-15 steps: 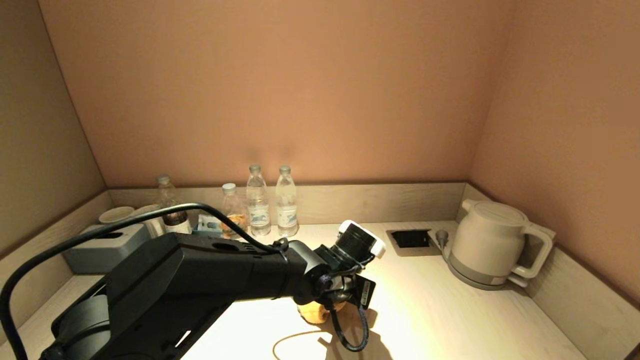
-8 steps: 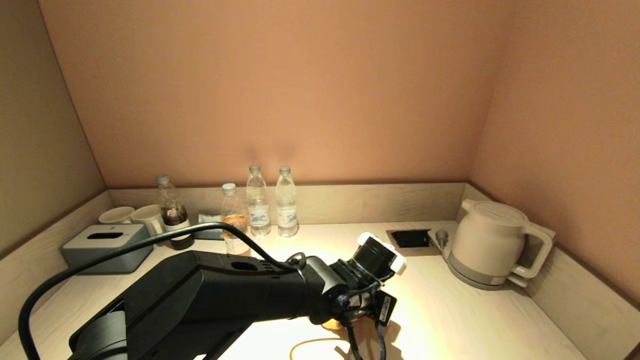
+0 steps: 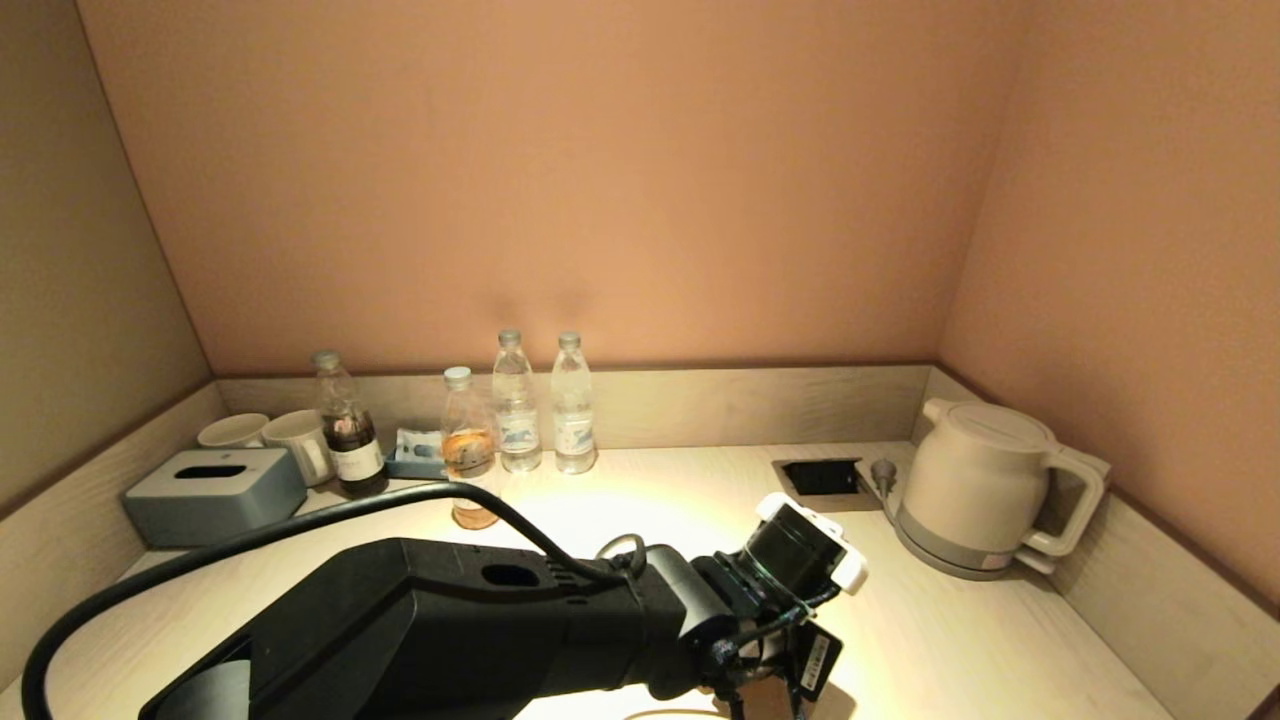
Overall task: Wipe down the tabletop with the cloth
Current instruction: Sweep the stains on the table
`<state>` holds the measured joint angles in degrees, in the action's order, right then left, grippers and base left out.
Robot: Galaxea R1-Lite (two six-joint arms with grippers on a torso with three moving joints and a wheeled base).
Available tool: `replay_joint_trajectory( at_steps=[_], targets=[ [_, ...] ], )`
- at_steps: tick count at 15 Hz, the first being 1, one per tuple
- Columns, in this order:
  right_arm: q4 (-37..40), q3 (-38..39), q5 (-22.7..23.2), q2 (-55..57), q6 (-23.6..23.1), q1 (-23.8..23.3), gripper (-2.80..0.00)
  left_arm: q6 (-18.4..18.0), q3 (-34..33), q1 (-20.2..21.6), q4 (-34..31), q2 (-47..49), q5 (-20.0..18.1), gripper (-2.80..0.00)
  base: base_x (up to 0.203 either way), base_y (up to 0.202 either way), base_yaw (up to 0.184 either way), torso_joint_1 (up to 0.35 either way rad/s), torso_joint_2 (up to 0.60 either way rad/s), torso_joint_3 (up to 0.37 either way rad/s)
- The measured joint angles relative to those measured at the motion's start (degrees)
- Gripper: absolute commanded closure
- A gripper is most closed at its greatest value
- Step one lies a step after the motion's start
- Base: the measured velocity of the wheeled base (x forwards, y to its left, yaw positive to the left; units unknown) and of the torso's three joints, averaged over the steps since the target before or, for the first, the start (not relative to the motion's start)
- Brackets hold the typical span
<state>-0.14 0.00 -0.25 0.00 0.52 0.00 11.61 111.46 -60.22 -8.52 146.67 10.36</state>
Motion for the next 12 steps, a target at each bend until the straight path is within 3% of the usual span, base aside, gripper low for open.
replay_joint_trajectory(
  at_steps=[4, 12],
  targets=[
    [-0.02, 0.00, 0.00, 0.00, 0.00, 0.00, 0.00, -1.43, 0.00, -0.89, 3.23, 0.02, -1.15, 0.00, 0.000, 0.000, 0.000, 0.000, 0.00, 0.000],
    [-0.02, 0.00, 0.01, 0.00, -0.01, 0.00, 0.00, -1.66, -0.44, -2.59, 2.59, -0.16, -1.83, 0.00, 0.000, 0.000, 0.000, 0.000, 0.00, 0.000]
  ],
)
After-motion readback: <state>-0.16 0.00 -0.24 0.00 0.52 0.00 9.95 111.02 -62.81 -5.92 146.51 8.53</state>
